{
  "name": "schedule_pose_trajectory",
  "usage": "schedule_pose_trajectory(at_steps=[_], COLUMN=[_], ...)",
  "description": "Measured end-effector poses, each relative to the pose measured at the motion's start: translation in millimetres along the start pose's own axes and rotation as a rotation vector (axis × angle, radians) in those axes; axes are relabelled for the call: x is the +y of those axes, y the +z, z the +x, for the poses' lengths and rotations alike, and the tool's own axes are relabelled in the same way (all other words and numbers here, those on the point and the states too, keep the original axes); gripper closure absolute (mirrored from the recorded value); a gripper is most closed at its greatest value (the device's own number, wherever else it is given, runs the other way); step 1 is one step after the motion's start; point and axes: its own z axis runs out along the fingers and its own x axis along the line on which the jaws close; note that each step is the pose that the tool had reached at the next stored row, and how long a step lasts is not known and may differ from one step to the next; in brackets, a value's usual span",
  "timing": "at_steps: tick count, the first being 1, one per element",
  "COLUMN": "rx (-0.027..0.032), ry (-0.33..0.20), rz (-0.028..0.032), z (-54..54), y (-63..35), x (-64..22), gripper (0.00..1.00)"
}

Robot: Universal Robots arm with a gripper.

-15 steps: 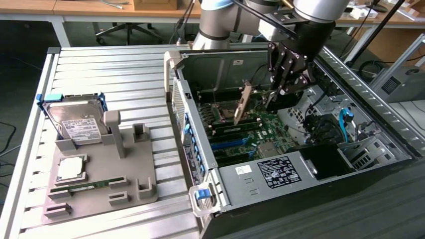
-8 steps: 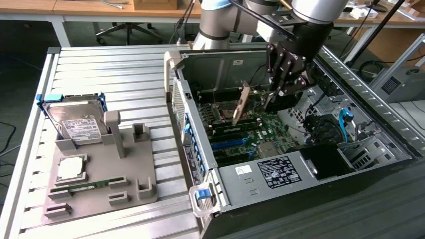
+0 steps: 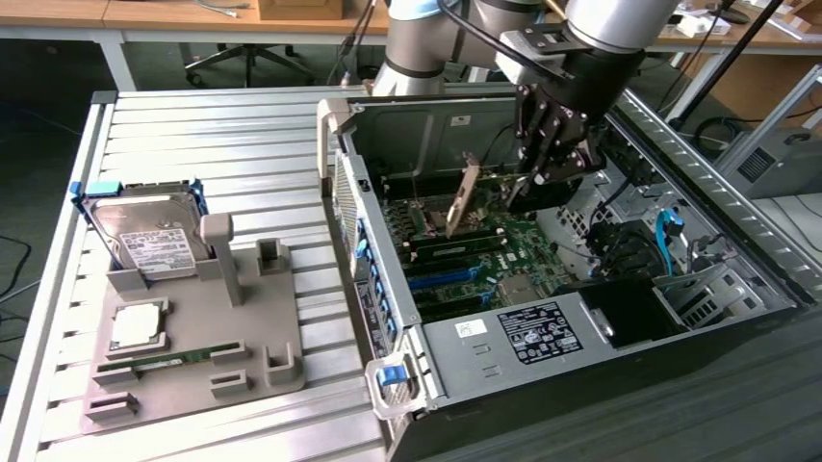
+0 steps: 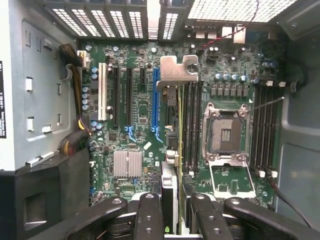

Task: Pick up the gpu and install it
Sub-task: 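Insert the gpu into the slot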

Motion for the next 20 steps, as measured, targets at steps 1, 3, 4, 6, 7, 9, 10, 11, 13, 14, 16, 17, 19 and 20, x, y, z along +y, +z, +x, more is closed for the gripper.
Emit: schedule_pose_trajectory(at_steps=[1, 3, 4, 6, 7, 9, 10, 11, 13, 14, 16, 17, 19, 20], rx=[-0.0162, -0.0165, -0.0166, -0.0165, -0.0166, -0.0165, -0.0164, -0.0165, -0.0165, -0.0165, -0.0165, -0.0165, -0.0166, -0.0165], ry=[0.001, 0.001, 0.001, 0.001, 0.001, 0.001, 0.001, 0.001, 0.001, 0.001, 0.001, 0.001, 0.001, 0.001], rz=[0.0007, 0.0007, 0.0007, 0.0006, 0.0007, 0.0007, 0.0006, 0.0006, 0.0006, 0.0006, 0.0006, 0.0006, 0.0007, 0.0006], z=[1.7, 4.8, 5.2, 6.1, 6.3, 7.0, 7.4, 7.8, 8.8, 9.0, 10.0, 10.4, 11.4, 11.7], y=[0.5, 1.5, 1.8, 2.1, 2.3, 2.5, 2.7, 2.9, 3.3, 3.5, 3.8, 4.0, 4.3, 4.4], x=[0.1, 0.7, 1.1, 2.8, 3.1, 3.7, 3.9, 4.1, 4.5, 4.6, 4.8, 4.9, 5.2, 5.3], gripper=[0.73, 0.73, 0.73, 0.73, 0.73, 0.73, 0.73, 0.73, 0.73, 0.73, 0.73, 0.73, 0.73, 0.73])
